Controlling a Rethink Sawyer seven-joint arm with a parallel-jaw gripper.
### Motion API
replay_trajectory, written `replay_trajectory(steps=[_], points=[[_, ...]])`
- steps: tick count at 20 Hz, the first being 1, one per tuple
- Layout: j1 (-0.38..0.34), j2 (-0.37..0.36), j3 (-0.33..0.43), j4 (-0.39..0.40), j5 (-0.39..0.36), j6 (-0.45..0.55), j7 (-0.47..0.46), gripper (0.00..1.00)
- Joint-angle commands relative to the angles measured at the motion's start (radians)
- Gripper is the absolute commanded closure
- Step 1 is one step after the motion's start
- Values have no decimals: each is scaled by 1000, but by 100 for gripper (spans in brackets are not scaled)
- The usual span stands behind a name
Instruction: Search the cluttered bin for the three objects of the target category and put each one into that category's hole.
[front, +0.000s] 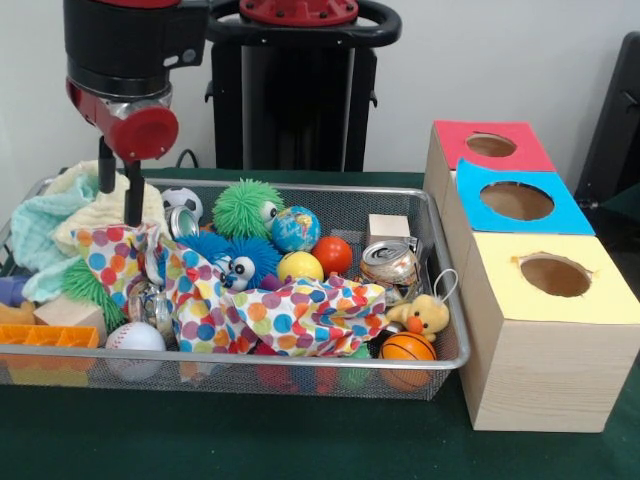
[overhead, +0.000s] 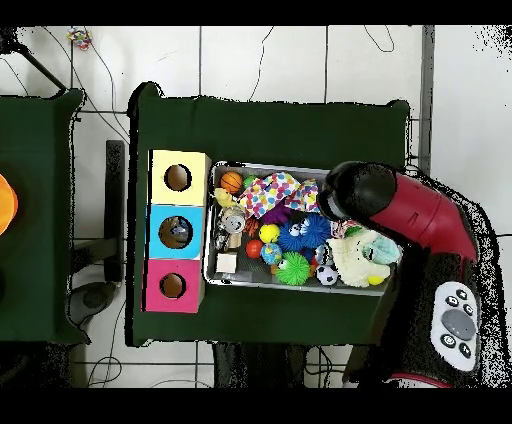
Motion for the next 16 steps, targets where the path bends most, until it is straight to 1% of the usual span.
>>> replay_trajectory(steps=[1,6,15,16], points=[[11,71,88,-19,-2,52,74,0],[10,79,87,-36,2,58,69,0],[39,123,78,-130,7,102,93,0],[46,125,78,-128,8,100,97,0]])
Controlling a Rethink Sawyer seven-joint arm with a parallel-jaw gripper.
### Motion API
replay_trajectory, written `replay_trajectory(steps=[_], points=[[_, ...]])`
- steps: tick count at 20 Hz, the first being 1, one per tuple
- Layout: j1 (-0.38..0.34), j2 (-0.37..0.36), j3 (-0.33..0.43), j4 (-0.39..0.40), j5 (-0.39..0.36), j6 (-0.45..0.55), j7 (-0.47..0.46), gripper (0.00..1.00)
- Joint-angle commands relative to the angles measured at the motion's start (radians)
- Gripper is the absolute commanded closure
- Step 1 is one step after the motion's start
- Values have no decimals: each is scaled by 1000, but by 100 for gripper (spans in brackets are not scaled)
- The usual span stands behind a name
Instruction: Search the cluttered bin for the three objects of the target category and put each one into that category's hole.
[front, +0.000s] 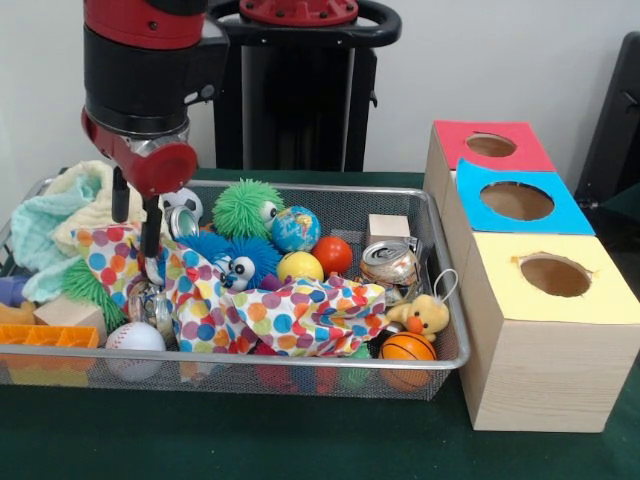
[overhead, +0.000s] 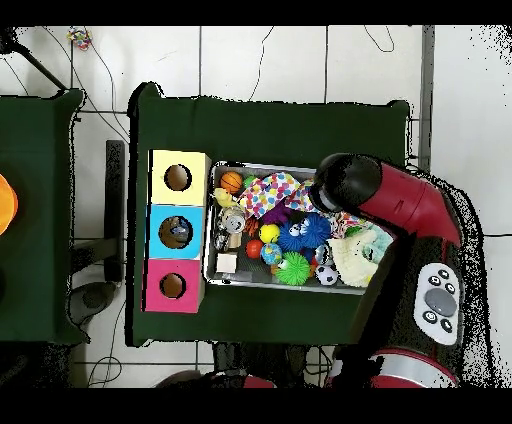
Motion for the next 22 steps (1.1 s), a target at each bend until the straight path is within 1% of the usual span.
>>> replay_trajectory(steps=[1,2,7,12,17,19,22], points=[[29,68,77,-68,11,97,105,0],[33,68,78,-63,14,92,109,0],[49,102,79,-107,24,91,126,0],[49,114,86,-113,32,81,118,0],[63,112,73,-137,35,114,124,0],[67,114,67,-161,37,139,127,0],[81,112,58,-166,43,155,146,0]])
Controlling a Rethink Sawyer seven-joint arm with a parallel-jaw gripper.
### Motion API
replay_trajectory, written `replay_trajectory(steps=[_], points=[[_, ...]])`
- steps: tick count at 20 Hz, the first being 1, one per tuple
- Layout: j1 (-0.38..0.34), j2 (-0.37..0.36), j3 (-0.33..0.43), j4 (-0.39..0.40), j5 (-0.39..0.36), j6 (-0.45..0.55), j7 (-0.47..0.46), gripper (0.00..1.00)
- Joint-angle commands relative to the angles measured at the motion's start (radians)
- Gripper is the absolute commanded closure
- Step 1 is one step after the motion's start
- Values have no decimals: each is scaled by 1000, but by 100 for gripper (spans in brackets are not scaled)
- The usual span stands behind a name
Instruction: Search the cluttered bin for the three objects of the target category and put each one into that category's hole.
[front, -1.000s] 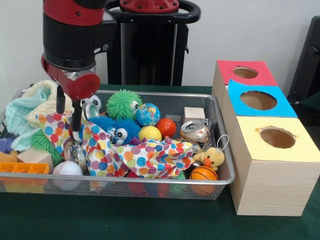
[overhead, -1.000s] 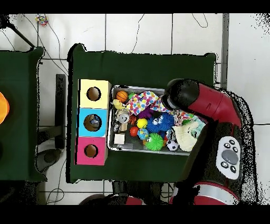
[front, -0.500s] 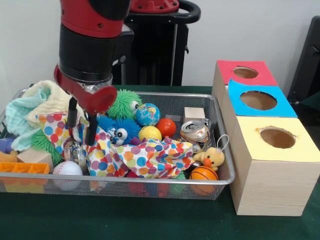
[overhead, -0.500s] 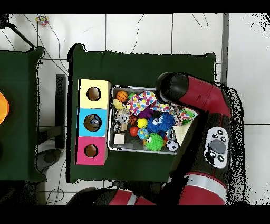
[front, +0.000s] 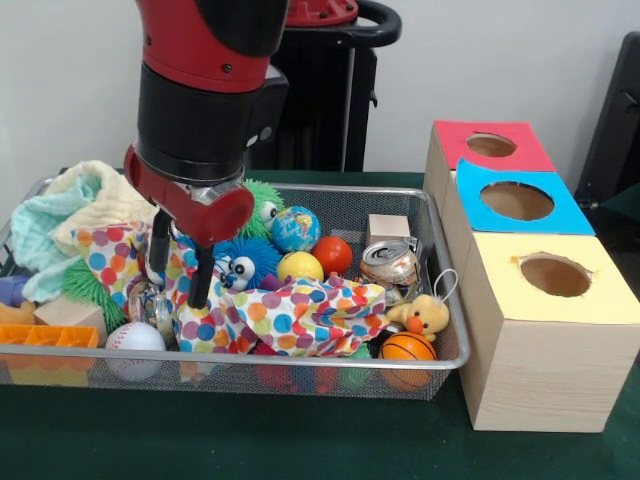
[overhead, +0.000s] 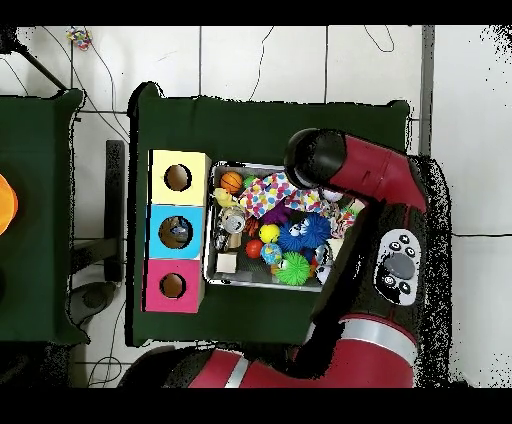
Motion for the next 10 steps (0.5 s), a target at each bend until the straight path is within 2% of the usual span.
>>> replay_trajectory(steps=[1,10], points=[[21,29,53,-33,38,148,158,0],[98,20,-24,-38,49,154,268,0]])
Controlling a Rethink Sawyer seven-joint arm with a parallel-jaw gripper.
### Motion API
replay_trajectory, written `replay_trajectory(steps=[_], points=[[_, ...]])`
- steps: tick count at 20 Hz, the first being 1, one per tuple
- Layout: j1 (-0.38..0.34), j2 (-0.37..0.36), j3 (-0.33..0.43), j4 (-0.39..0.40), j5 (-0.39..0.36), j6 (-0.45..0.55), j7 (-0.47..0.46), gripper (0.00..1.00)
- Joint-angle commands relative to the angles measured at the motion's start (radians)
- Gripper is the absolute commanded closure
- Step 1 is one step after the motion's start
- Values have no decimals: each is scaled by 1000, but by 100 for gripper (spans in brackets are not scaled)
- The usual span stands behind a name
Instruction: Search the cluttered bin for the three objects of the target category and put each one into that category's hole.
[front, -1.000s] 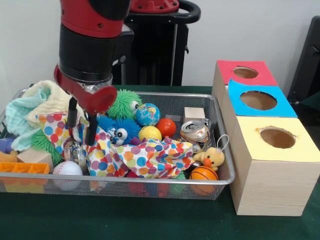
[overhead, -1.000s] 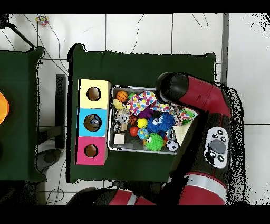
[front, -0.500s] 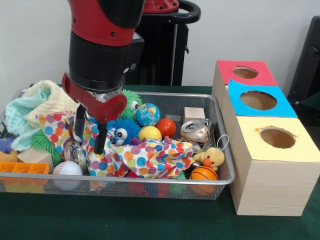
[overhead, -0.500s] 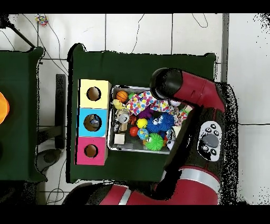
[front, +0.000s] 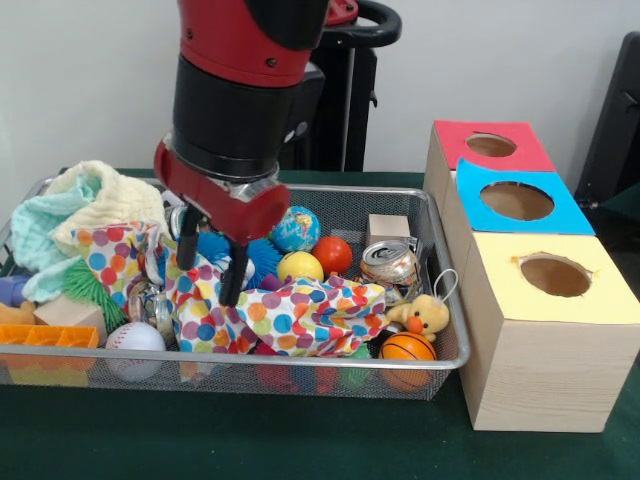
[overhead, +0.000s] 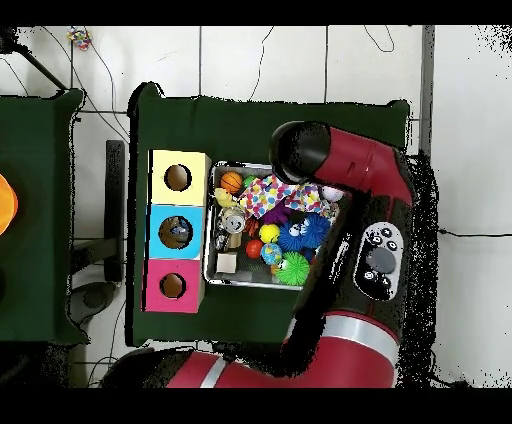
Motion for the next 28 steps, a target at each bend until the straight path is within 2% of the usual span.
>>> replay_trajectory(steps=[1,11,18,23,28], points=[[63,15,-18,-6,45,125,299,0],[153,21,-104,72,139,81,452,0],[149,39,-98,102,172,14,452,0],[134,62,-73,144,176,-86,447,0],[106,109,-35,143,183,-174,412,0]])
